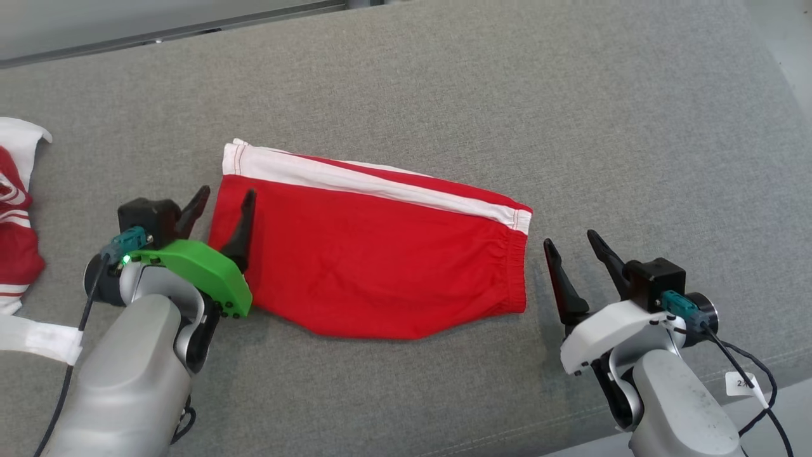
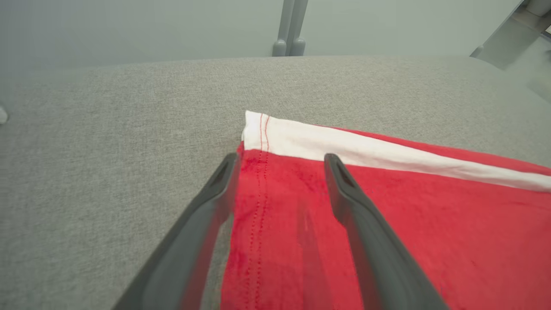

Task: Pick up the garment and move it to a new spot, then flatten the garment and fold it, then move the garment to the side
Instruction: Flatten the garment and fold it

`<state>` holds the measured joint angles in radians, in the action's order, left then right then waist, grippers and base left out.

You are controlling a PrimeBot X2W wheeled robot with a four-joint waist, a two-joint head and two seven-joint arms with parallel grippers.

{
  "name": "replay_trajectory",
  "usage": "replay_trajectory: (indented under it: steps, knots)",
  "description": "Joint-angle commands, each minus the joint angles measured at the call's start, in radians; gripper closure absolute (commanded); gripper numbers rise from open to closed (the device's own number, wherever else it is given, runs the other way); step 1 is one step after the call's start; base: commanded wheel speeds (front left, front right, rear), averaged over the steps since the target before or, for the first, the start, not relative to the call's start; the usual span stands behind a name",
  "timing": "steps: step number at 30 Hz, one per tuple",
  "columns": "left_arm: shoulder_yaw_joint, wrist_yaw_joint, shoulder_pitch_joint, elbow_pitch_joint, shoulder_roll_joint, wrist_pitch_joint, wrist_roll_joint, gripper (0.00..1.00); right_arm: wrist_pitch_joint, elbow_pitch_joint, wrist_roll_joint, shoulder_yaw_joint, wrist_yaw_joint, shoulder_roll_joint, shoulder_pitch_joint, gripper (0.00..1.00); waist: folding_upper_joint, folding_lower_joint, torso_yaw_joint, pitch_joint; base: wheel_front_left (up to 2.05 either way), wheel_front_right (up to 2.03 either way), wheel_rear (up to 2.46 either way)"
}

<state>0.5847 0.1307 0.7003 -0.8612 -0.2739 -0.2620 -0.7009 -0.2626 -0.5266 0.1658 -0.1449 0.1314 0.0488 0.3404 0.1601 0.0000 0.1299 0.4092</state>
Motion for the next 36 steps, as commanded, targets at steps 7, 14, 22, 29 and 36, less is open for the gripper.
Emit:
replay_trajectory:
  steps: [7, 14, 22, 29, 36]
  knots:
    - [0.056, -0.001, -0.065, 0.028, -0.049, 0.080, -0.063, 0.00, 0.030, 0.061, -0.027, 0.034, -0.001, 0.003, -0.069, 0.00, -0.0001, 0.0000, -0.021, -0.048, 0.00, 0.00, 0.00]
    - [0.081, -0.001, -0.074, 0.009, -0.068, 0.193, -0.115, 0.00, 0.056, 0.122, -0.020, 0.037, -0.001, 0.004, -0.099, 0.00, -0.0001, 0.0000, -0.004, -0.052, 0.00, 0.00, 0.00]
    - [0.060, -0.001, -0.068, -0.038, -0.073, 0.197, -0.158, 0.00, 0.070, 0.177, -0.017, 0.040, -0.001, 0.004, -0.116, 0.00, -0.0001, 0.0000, 0.032, -0.037, 0.00, 0.00, 0.00]
    - [0.062, -0.001, -0.081, -0.076, -0.062, 0.206, -0.191, 0.00, 0.078, 0.198, -0.011, 0.036, -0.001, 0.003, -0.125, 0.00, -0.0001, 0.0000, 0.053, -0.035, 0.00, 0.00, 0.00]
    - [0.089, -0.001, -0.093, -0.067, -0.048, 0.202, -0.222, 1.00, 0.081, 0.204, -0.011, 0.030, -0.001, 0.003, -0.130, 0.00, -0.0001, 0.0000, 0.065, -0.044, 0.00, 0.00, 0.00]
